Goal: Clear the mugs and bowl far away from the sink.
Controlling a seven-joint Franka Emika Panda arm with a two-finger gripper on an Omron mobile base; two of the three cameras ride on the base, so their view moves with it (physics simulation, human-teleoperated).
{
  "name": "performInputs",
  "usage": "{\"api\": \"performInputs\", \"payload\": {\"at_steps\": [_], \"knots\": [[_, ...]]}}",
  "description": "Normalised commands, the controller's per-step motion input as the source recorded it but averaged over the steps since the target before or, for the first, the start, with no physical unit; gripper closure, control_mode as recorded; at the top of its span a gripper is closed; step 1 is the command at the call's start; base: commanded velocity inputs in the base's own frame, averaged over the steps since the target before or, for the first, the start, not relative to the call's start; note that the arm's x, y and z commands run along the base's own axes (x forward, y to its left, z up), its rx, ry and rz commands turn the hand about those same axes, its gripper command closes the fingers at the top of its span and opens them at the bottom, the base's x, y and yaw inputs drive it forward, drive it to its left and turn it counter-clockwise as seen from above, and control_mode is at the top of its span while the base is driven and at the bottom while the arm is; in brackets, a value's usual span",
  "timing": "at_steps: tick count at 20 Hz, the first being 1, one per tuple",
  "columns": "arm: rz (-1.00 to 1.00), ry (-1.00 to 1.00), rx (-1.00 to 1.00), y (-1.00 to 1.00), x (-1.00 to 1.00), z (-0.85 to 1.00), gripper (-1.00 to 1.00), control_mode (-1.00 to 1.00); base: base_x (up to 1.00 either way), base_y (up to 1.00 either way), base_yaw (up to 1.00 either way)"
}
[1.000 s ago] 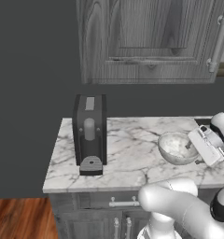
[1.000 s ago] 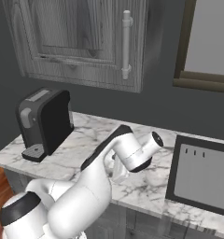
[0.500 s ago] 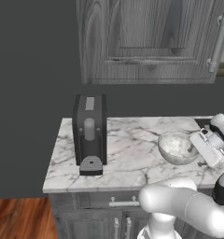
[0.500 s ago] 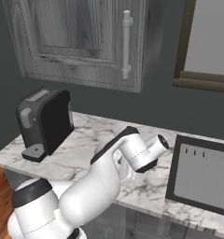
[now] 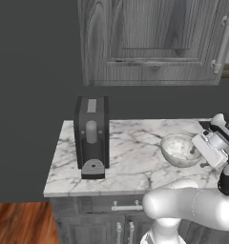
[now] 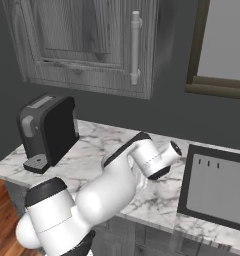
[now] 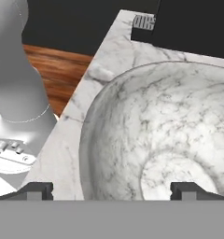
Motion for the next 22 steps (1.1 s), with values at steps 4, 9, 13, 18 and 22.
{"api": "performInputs", "payload": {"at_steps": [4,9,13,18,22], "knots": [[0.00,0.04,0.00,0.00,0.24,-0.11,-1.00,-1.00,0.00,0.00,0.00],[0.00,0.05,0.00,0.00,0.13,-0.19,-1.00,-1.00,0.00,0.00,0.00],[0.00,0.06,0.00,0.00,0.05,-0.18,1.00,-1.00,0.00,0.00,0.00],[0.00,0.00,0.00,0.00,0.01,-0.01,1.00,-1.00,0.00,0.00,0.00],[0.00,0.00,0.00,0.01,-0.01,0.00,1.00,-1.00,0.00,0.00,0.00]]}}
